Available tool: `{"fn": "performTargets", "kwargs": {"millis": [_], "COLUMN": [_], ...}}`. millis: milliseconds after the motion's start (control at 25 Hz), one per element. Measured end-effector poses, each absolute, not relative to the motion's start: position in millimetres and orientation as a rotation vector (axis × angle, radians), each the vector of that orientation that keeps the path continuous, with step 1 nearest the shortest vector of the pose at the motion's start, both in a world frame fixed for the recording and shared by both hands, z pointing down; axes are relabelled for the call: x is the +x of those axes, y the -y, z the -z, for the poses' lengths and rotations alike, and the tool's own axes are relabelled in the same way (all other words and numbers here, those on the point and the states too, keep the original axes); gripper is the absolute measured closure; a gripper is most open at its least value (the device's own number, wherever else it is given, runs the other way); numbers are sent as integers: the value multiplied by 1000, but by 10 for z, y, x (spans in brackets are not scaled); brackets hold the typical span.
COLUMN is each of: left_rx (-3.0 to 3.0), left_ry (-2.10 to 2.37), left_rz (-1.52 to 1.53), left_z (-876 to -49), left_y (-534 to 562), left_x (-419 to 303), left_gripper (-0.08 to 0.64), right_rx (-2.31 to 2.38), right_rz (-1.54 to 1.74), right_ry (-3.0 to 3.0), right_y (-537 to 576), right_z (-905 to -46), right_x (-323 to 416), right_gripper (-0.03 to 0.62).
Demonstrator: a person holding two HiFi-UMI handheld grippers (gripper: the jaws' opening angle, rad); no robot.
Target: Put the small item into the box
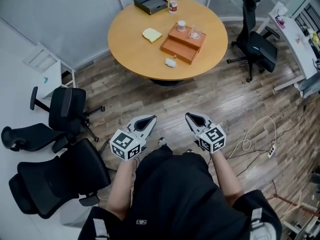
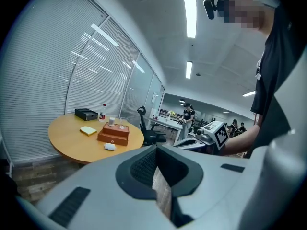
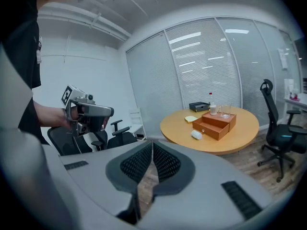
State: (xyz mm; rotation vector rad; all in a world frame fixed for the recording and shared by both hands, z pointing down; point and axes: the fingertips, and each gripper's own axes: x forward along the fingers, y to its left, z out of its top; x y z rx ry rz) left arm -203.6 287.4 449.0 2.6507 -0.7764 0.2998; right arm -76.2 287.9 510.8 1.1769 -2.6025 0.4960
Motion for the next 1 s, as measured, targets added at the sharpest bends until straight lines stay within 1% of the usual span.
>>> {"fn": "performTargets", "kwargs": {"millis": [400, 680, 1000], "left_rx": [2656, 2623, 2616], "left_ry": [726, 788, 862], "left_rz": [-302, -326, -320], "left_z": [-4476, -4518, -4410], "left_y": [-2820, -2743, -2454], "left_x": [-2116, -2171, -1824], "left_gripper": [555, 555, 555], "right_rx": [1202, 1170, 1088], "right_rz": [-515, -515, -496], "right_ry": [2579, 2601, 2623], "right_y": [-2803, -2583, -2234], "right_z": [-5111, -5117, -5083], "right_x": [-825, -794, -492], "right_gripper": [586, 586, 586]}}
